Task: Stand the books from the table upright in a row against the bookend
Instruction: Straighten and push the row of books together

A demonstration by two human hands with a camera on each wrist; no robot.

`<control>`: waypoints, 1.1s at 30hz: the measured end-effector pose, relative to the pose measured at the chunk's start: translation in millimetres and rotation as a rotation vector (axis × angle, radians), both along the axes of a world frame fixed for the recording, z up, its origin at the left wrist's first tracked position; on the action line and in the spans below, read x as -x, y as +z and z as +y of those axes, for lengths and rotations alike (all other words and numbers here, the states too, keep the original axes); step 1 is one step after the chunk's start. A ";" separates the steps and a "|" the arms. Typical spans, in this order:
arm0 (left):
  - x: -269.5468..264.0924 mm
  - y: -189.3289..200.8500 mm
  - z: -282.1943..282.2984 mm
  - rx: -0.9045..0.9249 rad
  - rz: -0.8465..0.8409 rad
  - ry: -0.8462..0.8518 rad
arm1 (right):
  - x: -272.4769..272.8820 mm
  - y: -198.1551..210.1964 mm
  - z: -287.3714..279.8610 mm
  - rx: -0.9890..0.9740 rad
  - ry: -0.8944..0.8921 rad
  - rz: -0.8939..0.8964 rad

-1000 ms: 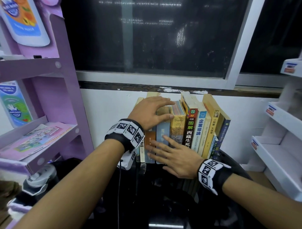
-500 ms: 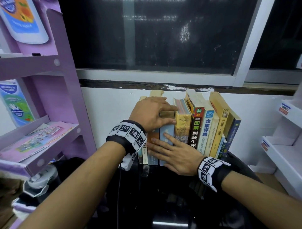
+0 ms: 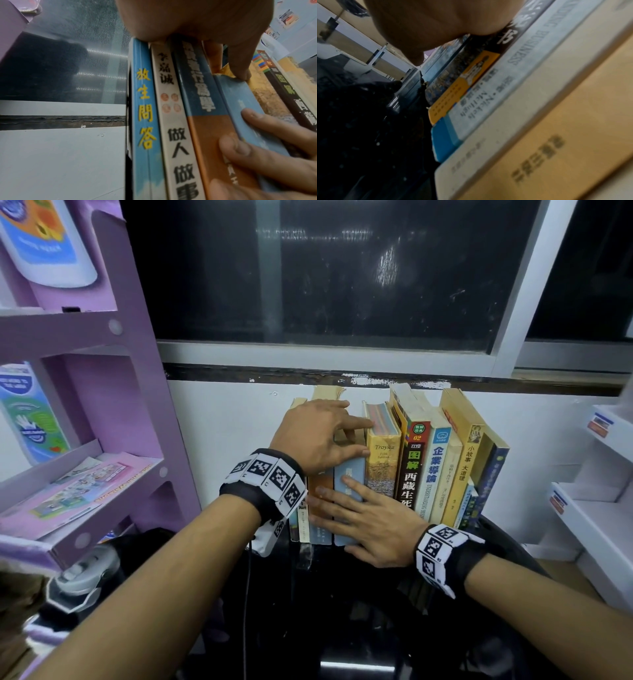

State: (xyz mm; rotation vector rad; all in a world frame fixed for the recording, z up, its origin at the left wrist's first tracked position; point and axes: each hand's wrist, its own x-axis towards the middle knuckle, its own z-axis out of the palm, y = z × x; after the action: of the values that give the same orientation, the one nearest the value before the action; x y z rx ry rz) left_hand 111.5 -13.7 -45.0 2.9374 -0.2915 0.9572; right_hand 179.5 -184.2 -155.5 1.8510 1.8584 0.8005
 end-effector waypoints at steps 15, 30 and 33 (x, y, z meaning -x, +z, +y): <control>5.7 4.2 -5.8 -0.019 0.051 0.009 | 13.5 10.4 -13.2 0.034 -0.044 0.012; -9.1 14.9 -68.0 0.242 0.165 -0.250 | 6.9 8.6 -77.6 0.008 -0.127 0.025; -22.0 6.9 -74.2 0.309 0.198 -0.248 | 1.7 9.2 -76.2 0.003 -0.107 0.027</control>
State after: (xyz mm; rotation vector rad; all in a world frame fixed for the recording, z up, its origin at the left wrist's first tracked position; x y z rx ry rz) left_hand 133.5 -87.8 -38.1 2.6100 -0.4419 0.6109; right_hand 177.8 -260.4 -146.3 1.9506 1.7588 0.7387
